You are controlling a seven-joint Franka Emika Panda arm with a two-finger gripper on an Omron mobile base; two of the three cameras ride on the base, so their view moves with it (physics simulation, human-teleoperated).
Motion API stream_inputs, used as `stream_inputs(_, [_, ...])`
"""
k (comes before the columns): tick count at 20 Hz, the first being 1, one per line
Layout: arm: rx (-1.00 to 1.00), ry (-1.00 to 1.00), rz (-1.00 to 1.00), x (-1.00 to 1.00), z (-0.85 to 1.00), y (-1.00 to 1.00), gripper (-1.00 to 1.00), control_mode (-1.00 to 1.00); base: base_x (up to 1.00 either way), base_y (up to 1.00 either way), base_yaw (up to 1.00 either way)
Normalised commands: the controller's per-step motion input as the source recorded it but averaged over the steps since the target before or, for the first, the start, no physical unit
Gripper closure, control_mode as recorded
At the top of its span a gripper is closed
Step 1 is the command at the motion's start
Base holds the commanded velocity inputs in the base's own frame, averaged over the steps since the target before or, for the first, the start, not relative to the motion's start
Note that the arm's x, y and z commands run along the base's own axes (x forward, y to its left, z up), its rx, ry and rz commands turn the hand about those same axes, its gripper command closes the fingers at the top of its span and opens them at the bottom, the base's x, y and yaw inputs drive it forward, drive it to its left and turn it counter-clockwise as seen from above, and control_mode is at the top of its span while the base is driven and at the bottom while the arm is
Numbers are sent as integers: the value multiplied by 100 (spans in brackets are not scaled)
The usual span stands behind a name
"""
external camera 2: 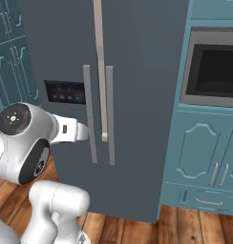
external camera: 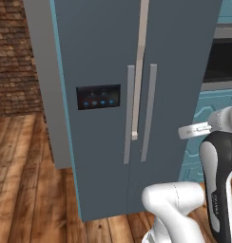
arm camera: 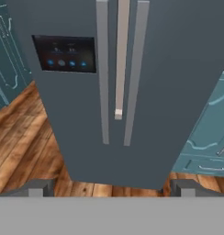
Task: Retrieve the peach and pear from the fridge and place them into the bowl on the dining table.
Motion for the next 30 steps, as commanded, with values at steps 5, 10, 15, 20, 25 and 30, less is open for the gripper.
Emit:
stream_inputs(5, [0,-1,0,38,0,1,-100,-100,0,0,0])
stream_inputs(10, [0,0,0,77,-6,0,-100,-100,0,0,0])
stream_inputs(15, [0,0,0,87,-11,0,-100,-100,0,0,0])
stream_inputs(20, [0,-2,0,51,-3,-3,-100,-100,0,0,0])
stream_inputs(25, [0,-6,-3,29,0,-15,-100,-100,0,0,0])
stream_inputs(30, [0,-3,-3,31,-1,-10,-100,-100,0,0,0])
